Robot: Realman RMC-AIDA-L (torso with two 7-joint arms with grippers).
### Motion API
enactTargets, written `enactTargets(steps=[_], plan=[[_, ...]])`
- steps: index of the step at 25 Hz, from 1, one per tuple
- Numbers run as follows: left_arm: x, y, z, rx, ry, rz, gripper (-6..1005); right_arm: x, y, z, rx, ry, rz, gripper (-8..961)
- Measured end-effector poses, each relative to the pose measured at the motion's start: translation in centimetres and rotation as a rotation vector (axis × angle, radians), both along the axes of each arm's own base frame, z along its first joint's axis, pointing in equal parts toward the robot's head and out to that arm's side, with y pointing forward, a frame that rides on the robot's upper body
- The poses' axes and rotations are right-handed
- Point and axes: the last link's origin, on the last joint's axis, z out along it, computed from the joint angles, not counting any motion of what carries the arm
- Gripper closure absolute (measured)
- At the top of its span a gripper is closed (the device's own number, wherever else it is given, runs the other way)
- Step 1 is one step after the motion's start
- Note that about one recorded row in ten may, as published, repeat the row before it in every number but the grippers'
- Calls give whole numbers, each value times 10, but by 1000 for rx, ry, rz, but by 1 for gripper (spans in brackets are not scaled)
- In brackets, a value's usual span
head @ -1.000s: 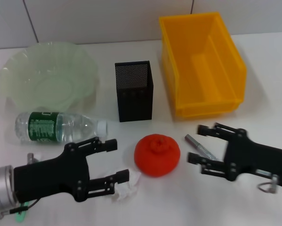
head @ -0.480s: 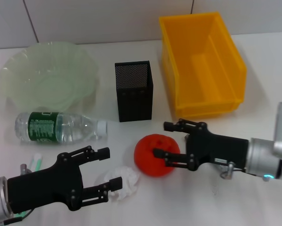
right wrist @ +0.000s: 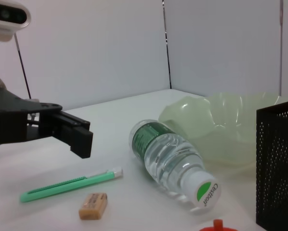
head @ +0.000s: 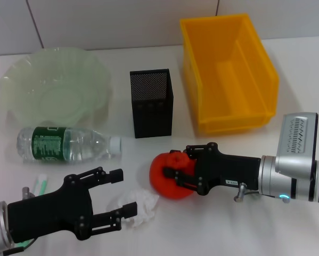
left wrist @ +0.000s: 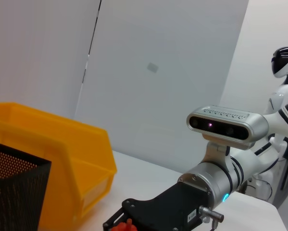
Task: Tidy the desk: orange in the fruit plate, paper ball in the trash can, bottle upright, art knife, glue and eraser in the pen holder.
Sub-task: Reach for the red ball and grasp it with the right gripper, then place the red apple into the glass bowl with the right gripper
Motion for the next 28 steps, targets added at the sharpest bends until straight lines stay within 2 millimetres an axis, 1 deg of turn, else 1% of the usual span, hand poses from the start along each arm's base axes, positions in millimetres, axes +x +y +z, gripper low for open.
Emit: enactTargets(steps=[6,9,12,17,19,20,21,23,24,25,26,28], plan=[[-1,1,1,9,2,6,228,0,0,1,1,-1,5,542],[-1,2,1,11,2,5,229,-1,-2,4,-1,16,20,614],[-1,2,1,12,2,6,229,-6,-5,12,1,73,53,686],[0,1,0,12,0,7,230,-18,-5,37,55,204,119,732],[-1,1,0,11,0,9,230,-23,-1,46,90,242,138,750],[-1,1,0,11,0,9,230,-30,7,56,119,271,159,759],[-1,1,0,11,0,9,230,-30,7,56,119,271,159,768],[-1,1,0,11,-1,10,230,-37,14,61,126,284,173,782],[-1,0,0,11,-1,10,231,-43,20,64,130,290,186,788],[-1,0,-1,11,-2,10,231,-54,31,66,141,296,210,793],[0,0,-1,9,-2,10,231,-54,31,66,141,296,210,798],[0,-1,-2,6,-1,9,231,-72,47,68,157,305,237,809]])
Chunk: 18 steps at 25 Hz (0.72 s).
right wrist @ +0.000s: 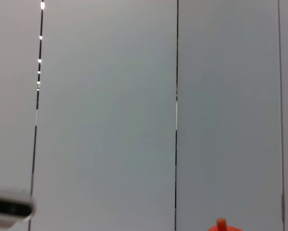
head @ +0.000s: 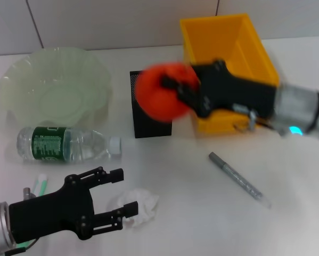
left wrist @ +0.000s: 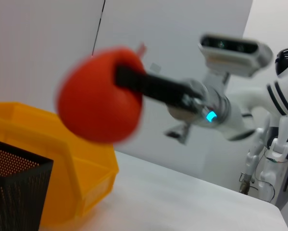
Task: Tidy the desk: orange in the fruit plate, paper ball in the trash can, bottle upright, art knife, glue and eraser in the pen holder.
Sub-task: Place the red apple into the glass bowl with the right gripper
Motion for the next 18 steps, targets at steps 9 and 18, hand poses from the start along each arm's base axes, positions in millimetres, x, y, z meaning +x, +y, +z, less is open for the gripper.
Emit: enactTargets(steps=[9,18], plan=[[4,0,-9,1,7,-4,232,-95,88,-20,85,-150,-28,875],[5,-4,-15,-17,10,-9,233,-159,117,-50,136,-351,0,909]])
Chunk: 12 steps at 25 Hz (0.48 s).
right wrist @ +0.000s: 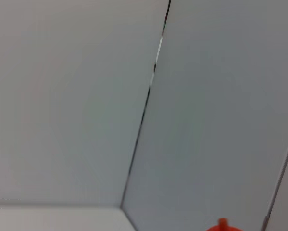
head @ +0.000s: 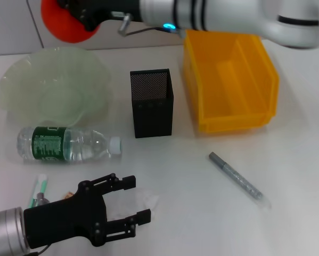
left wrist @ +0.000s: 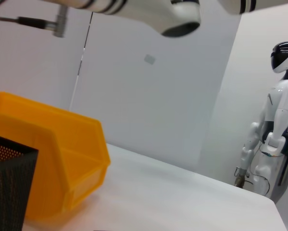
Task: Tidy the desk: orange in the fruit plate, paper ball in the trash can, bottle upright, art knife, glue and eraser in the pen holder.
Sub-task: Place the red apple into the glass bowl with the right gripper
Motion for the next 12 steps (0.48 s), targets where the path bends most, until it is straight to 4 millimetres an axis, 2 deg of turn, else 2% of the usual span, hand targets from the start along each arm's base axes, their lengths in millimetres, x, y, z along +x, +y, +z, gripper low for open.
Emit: enactTargets(steps=[4,12], plan=[[4,2,-2,-4,0,-13,234,-10,5,-12,30,-114,5,911],[7,5,-3,0,-1,-26,235,-9,3,-19,27,-198,41,913]])
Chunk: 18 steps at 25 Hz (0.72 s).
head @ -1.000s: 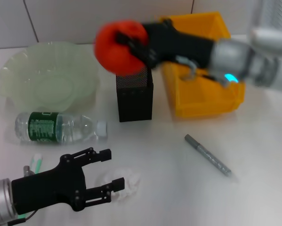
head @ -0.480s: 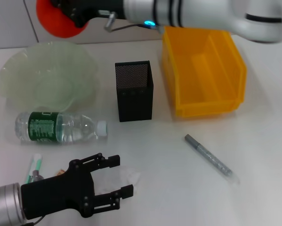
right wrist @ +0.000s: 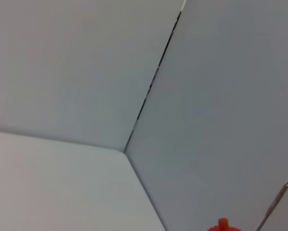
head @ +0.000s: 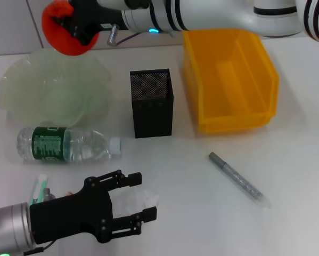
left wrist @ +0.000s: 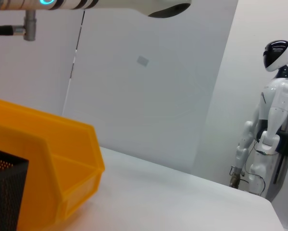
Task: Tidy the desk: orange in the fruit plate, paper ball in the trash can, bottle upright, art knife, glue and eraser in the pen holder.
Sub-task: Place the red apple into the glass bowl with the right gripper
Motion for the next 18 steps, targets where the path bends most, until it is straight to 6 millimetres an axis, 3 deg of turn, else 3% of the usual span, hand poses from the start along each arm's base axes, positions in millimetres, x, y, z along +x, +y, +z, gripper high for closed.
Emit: enactTargets(steps=[13,18], plan=[[7,5,-2,-1,-3,-27,237,-2,-1,-3,-1,-27,22,790],[8,6,-2,-1,-3,-33,237,-2,1,-3,13,-35,14,566]])
